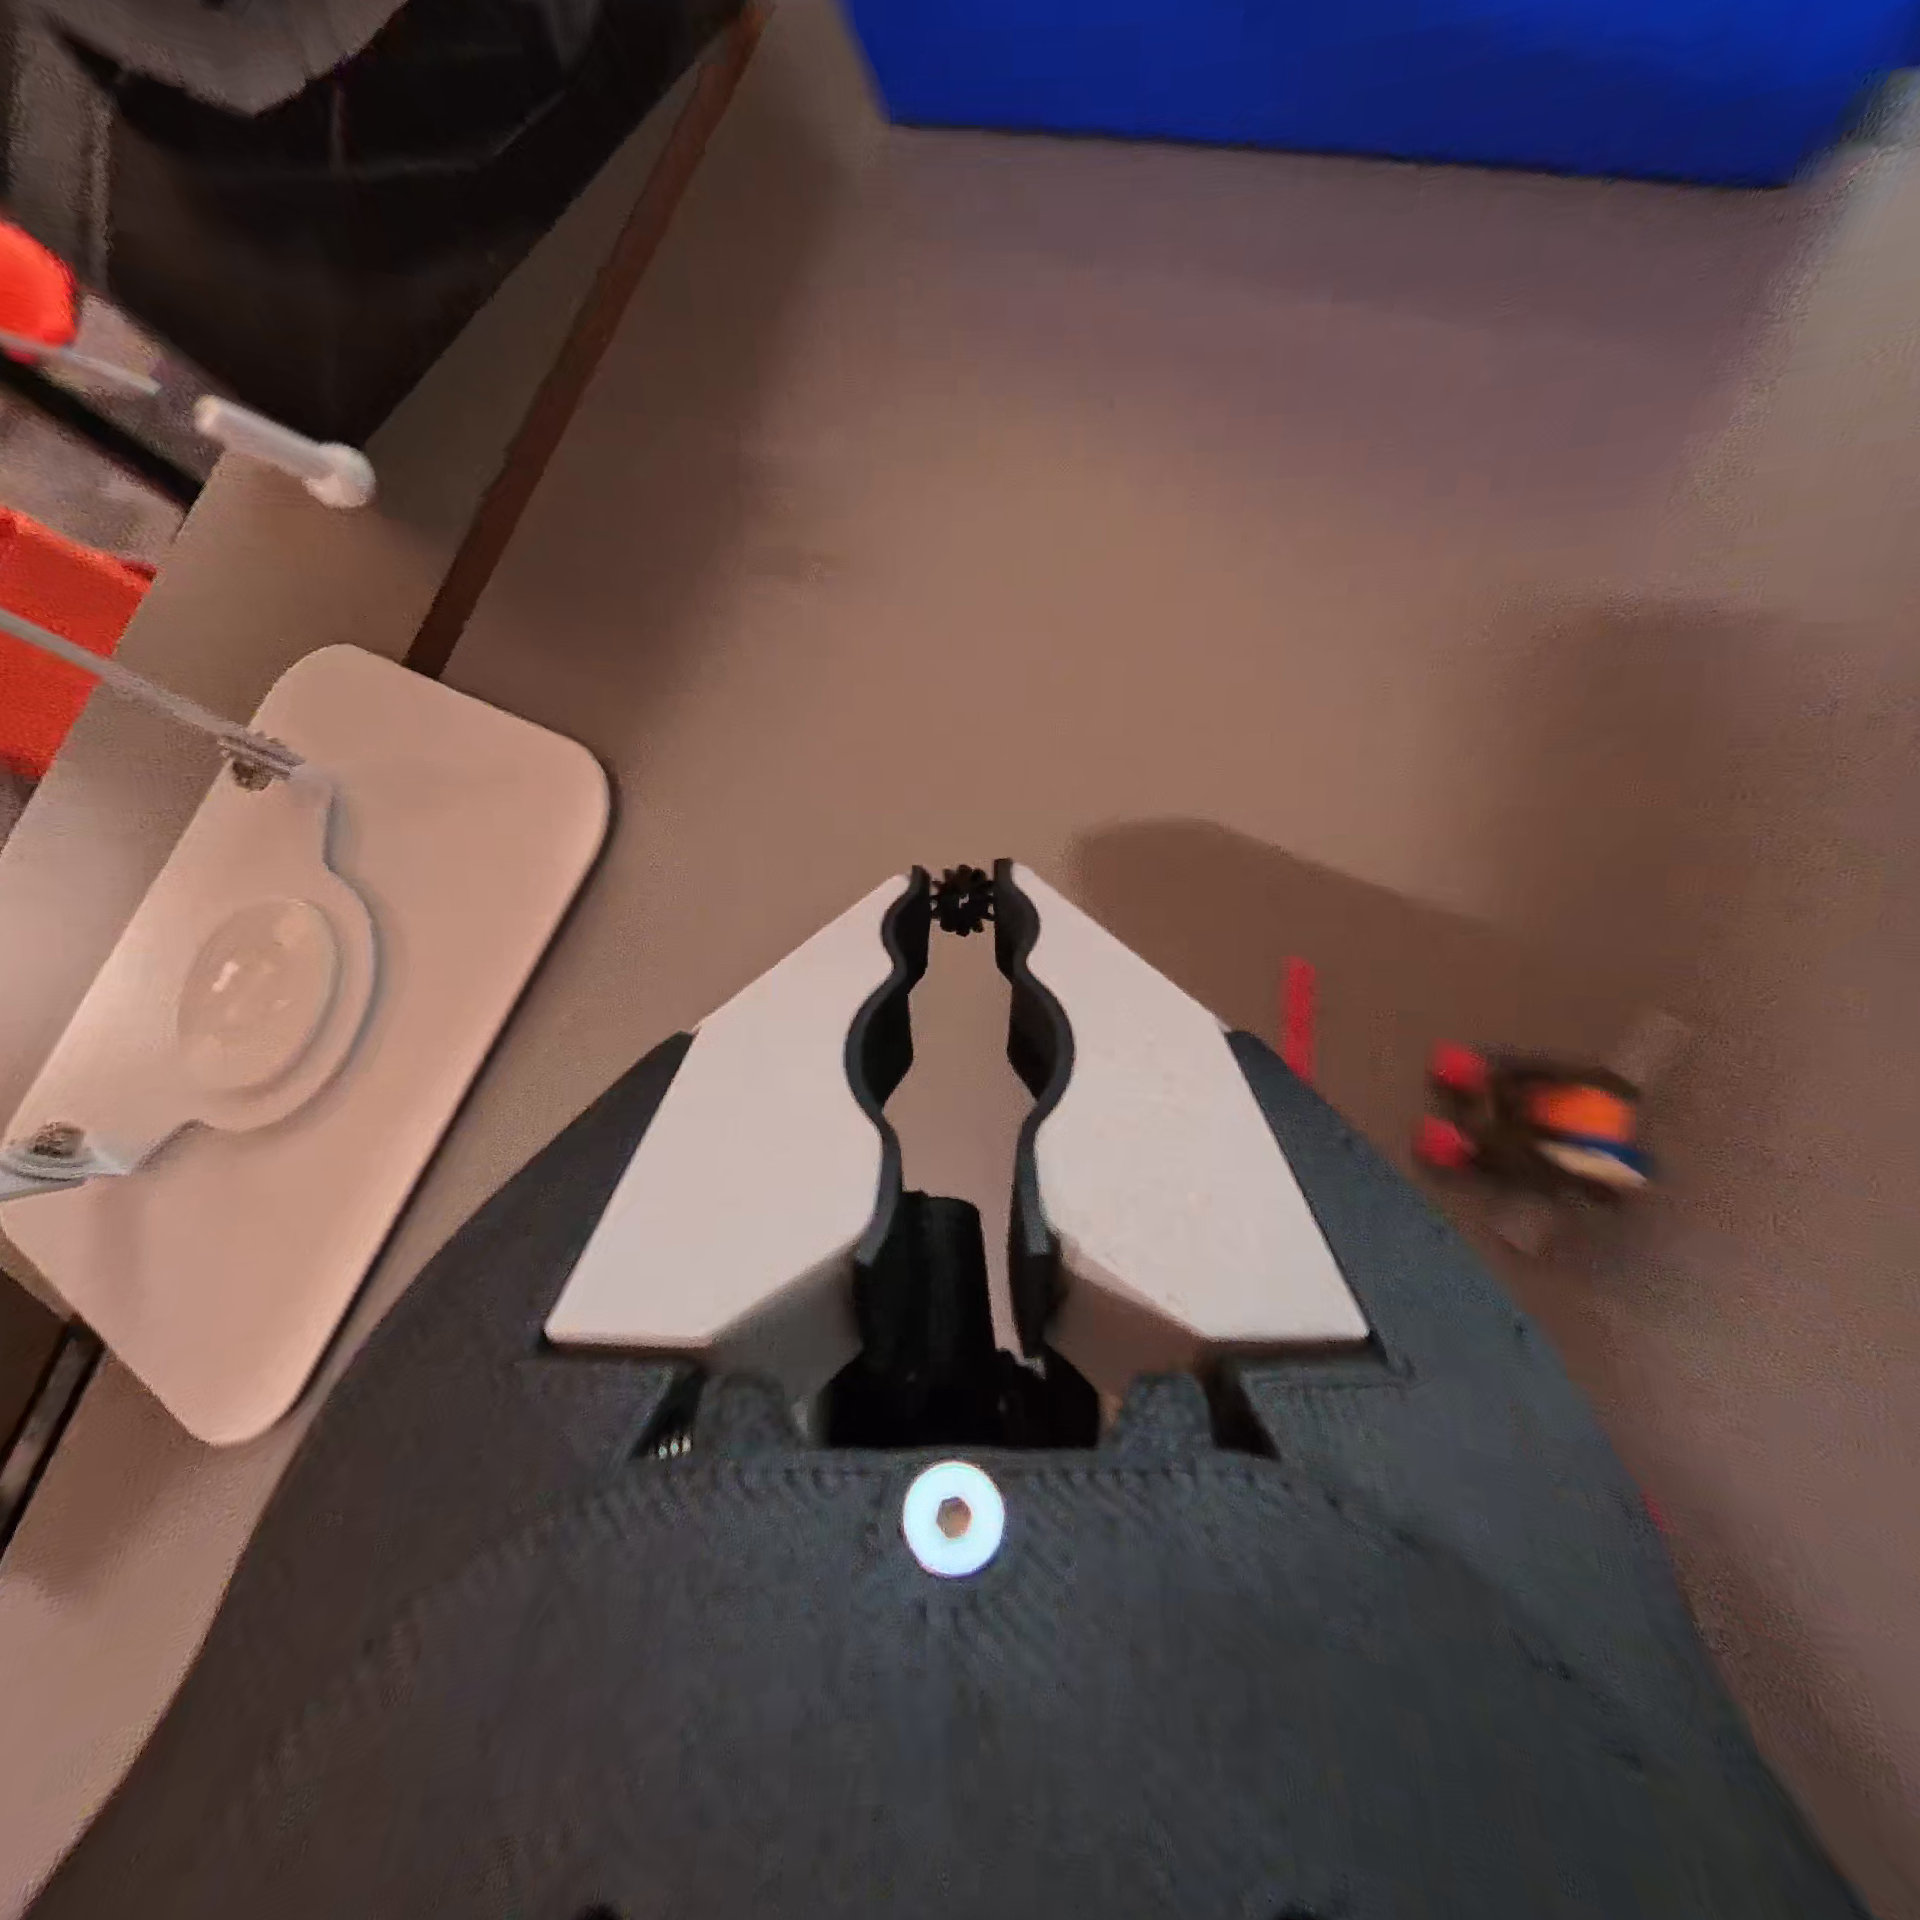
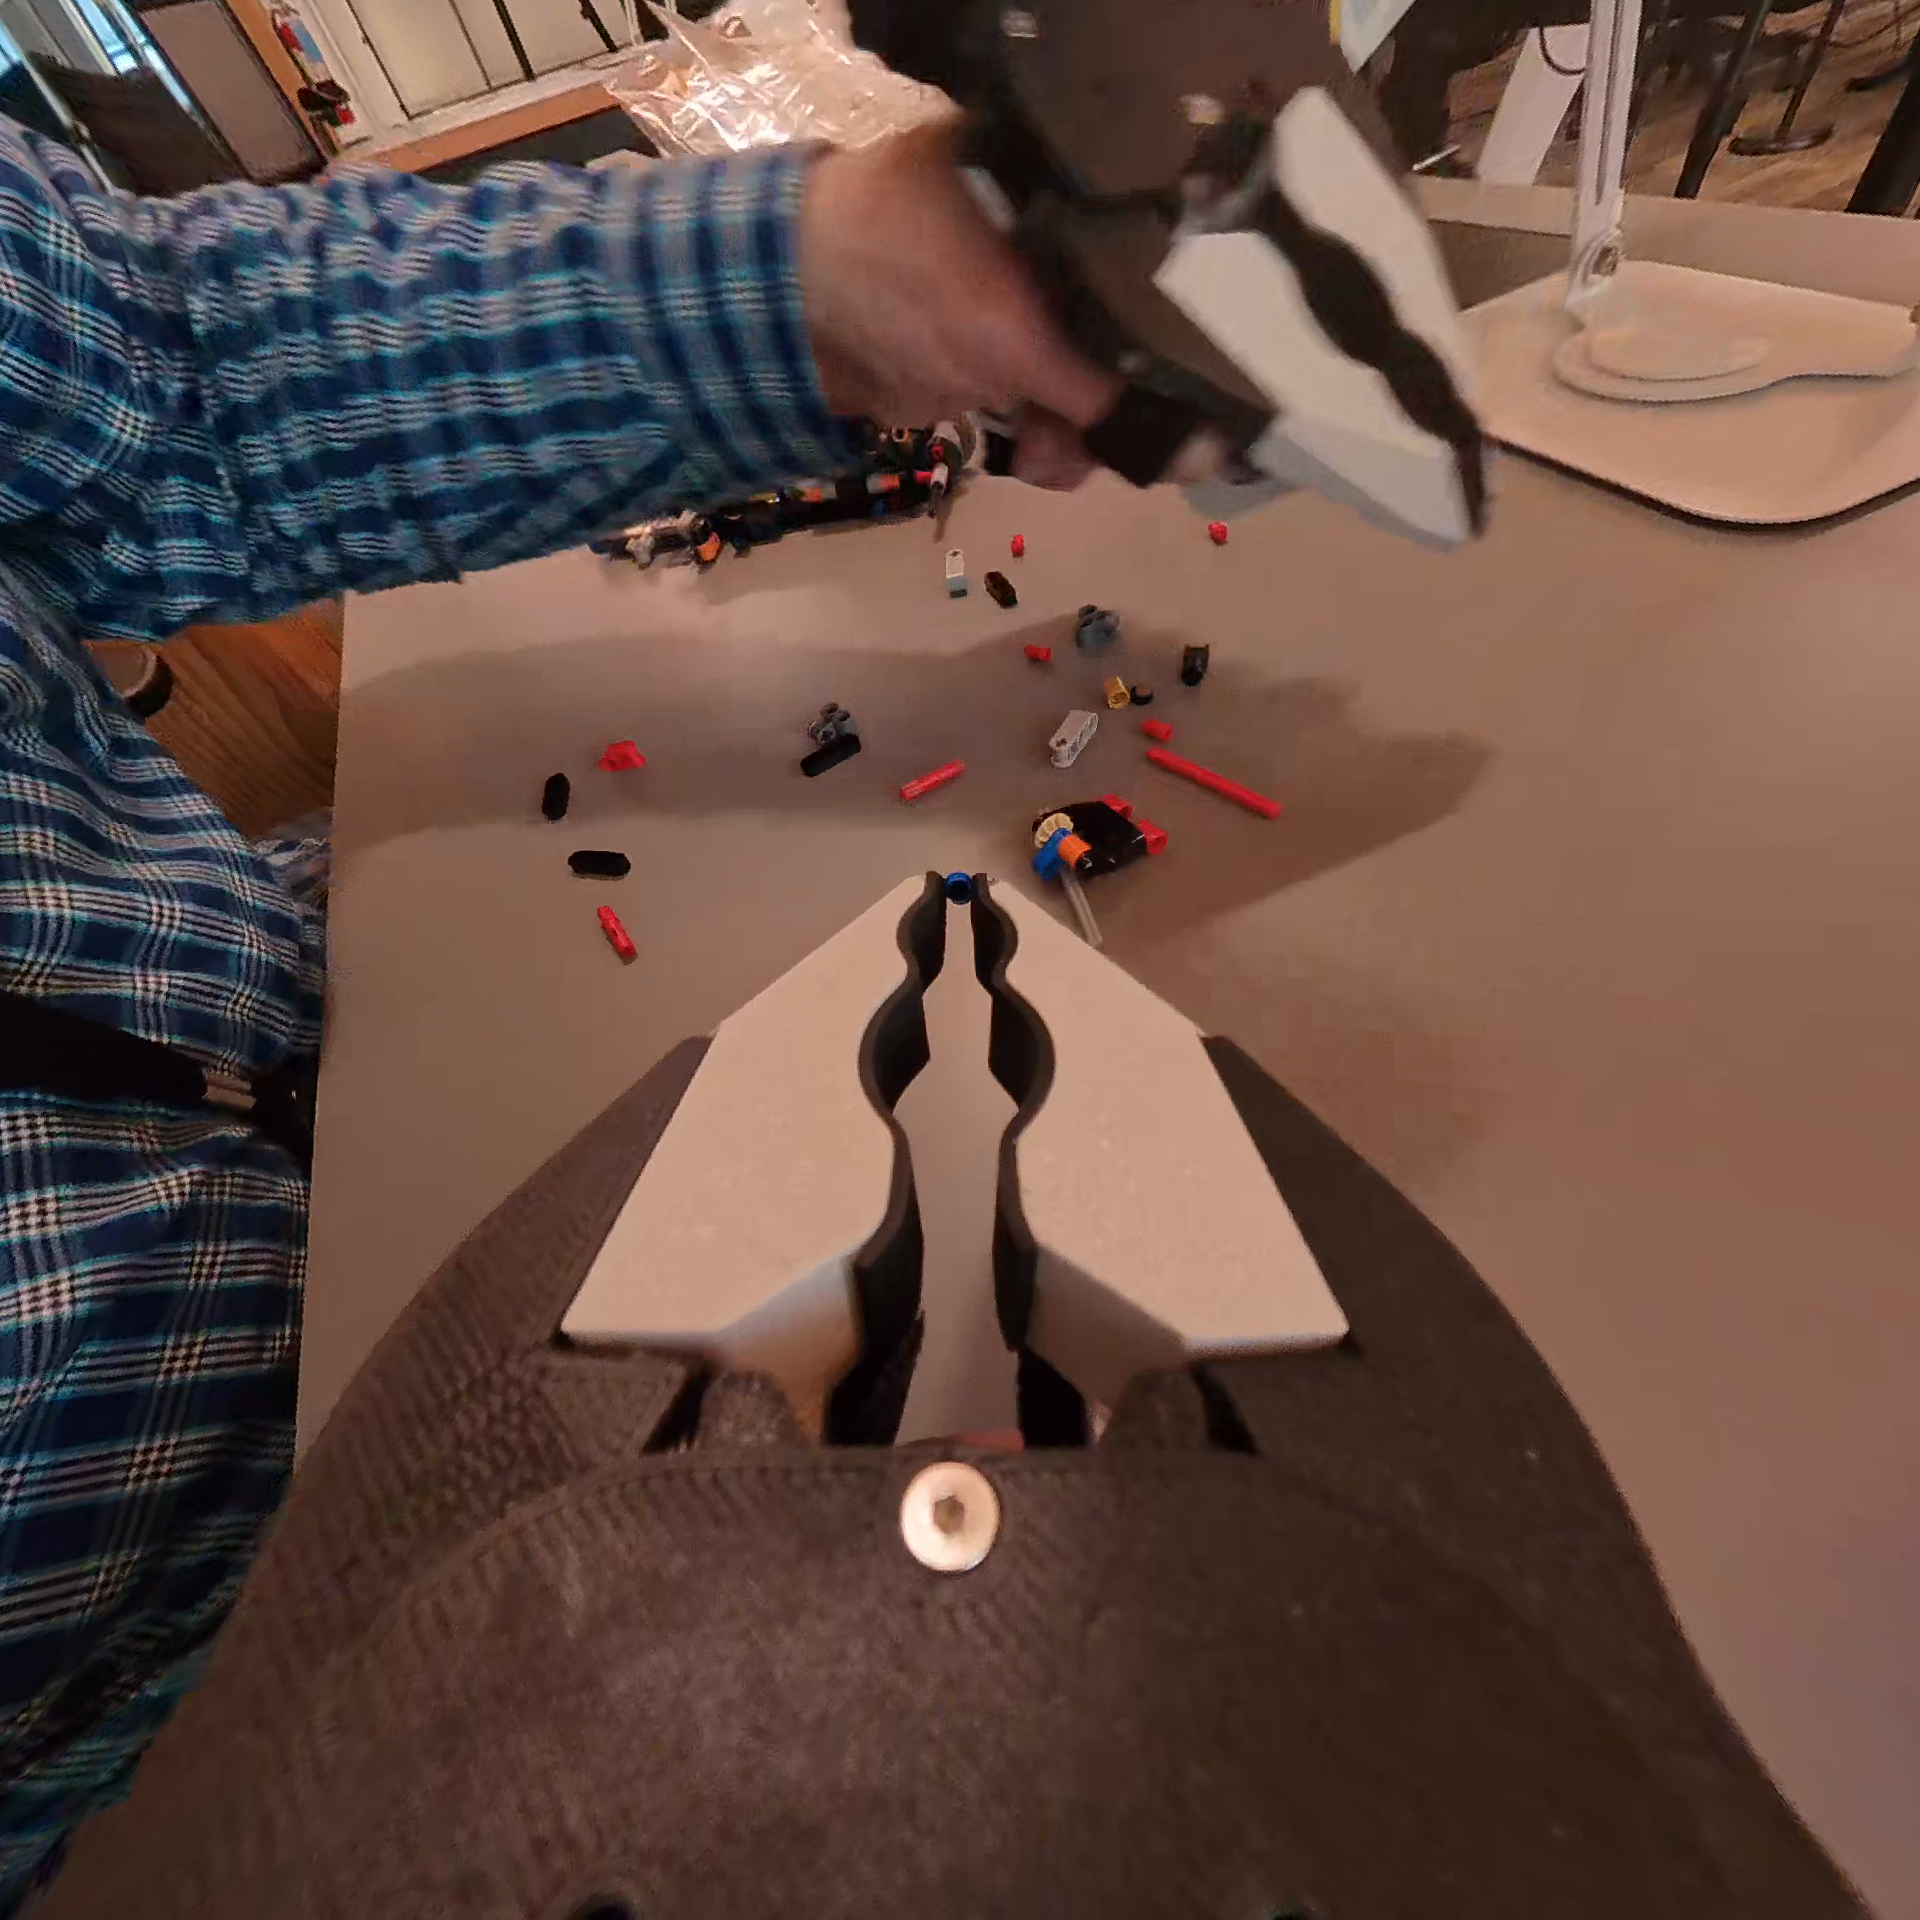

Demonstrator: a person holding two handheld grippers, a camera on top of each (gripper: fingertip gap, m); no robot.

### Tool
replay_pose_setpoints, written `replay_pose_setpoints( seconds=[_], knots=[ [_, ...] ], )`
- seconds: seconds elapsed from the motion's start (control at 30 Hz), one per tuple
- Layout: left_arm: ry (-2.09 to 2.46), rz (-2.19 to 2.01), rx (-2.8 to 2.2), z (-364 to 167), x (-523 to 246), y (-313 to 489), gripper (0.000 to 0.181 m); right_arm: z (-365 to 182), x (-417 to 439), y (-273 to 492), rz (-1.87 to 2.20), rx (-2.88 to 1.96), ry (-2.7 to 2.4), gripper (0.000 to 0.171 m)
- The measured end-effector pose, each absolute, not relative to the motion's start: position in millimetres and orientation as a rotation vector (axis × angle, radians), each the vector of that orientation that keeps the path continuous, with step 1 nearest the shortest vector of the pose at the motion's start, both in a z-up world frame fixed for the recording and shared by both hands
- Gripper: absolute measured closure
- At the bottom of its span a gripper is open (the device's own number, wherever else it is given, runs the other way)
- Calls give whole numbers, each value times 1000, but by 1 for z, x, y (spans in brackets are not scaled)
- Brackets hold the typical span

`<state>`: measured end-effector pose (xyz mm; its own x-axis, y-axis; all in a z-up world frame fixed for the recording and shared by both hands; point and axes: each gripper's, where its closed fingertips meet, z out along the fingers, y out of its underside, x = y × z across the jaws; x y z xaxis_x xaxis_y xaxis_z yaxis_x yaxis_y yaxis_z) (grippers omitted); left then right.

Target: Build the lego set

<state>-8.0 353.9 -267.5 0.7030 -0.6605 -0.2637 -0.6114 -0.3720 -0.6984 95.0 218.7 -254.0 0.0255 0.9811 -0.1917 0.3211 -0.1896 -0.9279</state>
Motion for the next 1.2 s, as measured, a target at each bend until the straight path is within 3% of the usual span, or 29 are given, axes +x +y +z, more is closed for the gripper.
replay_pose_setpoints(
  seconds=[0.17, 0.33, 0.57, 0.87, 1.2],
  knots=[
    [1184, -90, -1969, -258, 30, 247, 170, -248, 102, 220, 1148, -1586, -1375, 169],
    [1314, -84, -1955, -284, 63, 189, 170, -253, 94, 207, 1131, -1588, -1460, 170],
    [1321, -116, -2007, -316, 68, 171, 169, -274, 79, 181, 1094, -1604, -1638, 170],
    [1291, -129, -2016, -316, 60, 169, 159, -298, 61, 172, 889, -1595, -1862, 170],
    [1268, -177, -1998, -318, 64, 168, 169, -306, 64, 171, 842, -1627, -1944, 170]
  ],
)
